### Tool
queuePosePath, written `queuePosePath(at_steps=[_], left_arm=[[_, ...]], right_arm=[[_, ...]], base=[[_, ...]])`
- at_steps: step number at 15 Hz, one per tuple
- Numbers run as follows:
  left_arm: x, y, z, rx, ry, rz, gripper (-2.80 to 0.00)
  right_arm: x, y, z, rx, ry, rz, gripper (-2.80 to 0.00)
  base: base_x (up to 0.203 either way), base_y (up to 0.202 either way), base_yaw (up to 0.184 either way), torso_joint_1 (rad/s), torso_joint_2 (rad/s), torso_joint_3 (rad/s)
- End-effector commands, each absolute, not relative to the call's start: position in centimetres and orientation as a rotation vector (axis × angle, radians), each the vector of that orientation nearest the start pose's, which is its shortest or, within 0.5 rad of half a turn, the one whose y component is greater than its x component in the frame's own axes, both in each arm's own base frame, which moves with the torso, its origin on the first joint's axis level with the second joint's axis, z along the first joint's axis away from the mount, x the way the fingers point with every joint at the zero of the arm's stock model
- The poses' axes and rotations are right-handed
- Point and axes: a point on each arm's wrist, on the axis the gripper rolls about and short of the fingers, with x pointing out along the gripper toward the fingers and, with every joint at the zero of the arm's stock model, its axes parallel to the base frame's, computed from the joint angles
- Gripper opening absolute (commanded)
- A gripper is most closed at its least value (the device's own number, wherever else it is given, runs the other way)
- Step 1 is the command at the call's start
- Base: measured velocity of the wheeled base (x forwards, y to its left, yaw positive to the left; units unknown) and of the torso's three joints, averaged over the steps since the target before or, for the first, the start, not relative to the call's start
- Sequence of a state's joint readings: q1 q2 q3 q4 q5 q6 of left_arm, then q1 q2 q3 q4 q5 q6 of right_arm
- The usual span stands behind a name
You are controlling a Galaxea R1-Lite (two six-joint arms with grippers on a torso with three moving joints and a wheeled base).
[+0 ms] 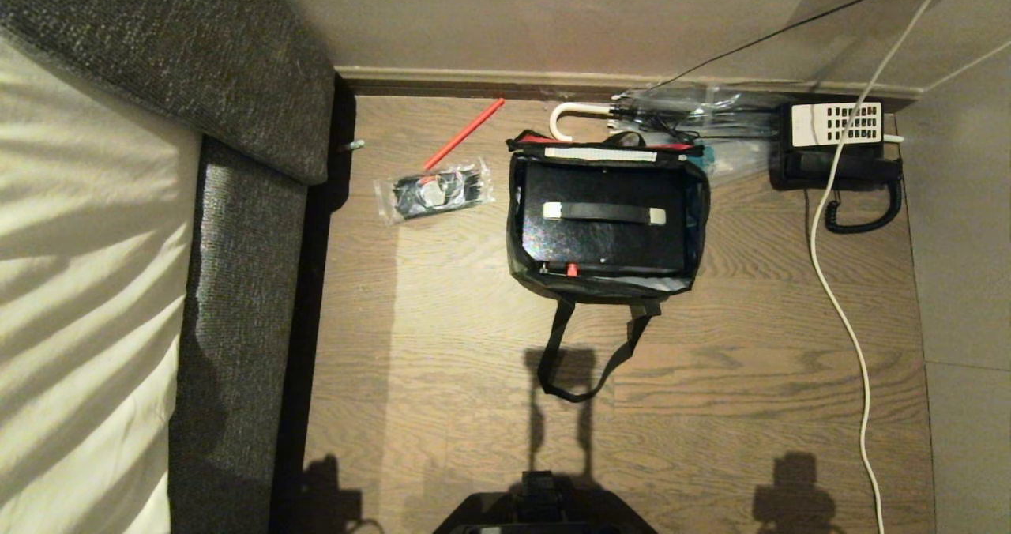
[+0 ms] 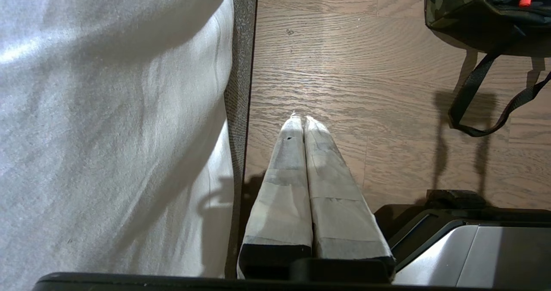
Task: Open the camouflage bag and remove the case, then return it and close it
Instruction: Close the top of the storage box
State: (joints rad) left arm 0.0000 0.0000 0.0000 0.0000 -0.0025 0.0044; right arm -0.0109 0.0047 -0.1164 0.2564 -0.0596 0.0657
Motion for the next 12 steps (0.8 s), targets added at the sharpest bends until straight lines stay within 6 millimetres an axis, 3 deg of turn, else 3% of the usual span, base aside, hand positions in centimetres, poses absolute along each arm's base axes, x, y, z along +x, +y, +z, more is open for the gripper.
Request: queuePosePath(at_steps=[1,12], left_arm=[[-2.28,-0.01,7.5,0.007,0.0,-0.002,-2.8],[-2.27,0.0,7.51,0.002,0.002,0.0,-2.8]], right_arm=[[-3.31,-0.1,8.12,0.062,0.148,-0.075,-2.8],[-3.31,-0.1,8.12,0.062,0.148,-0.075,-2.8]], base=[[0.0,0.0,0.0,0.0,0.0,0.0],[0.0,0.0,0.0,0.0,0.0,0.0]])
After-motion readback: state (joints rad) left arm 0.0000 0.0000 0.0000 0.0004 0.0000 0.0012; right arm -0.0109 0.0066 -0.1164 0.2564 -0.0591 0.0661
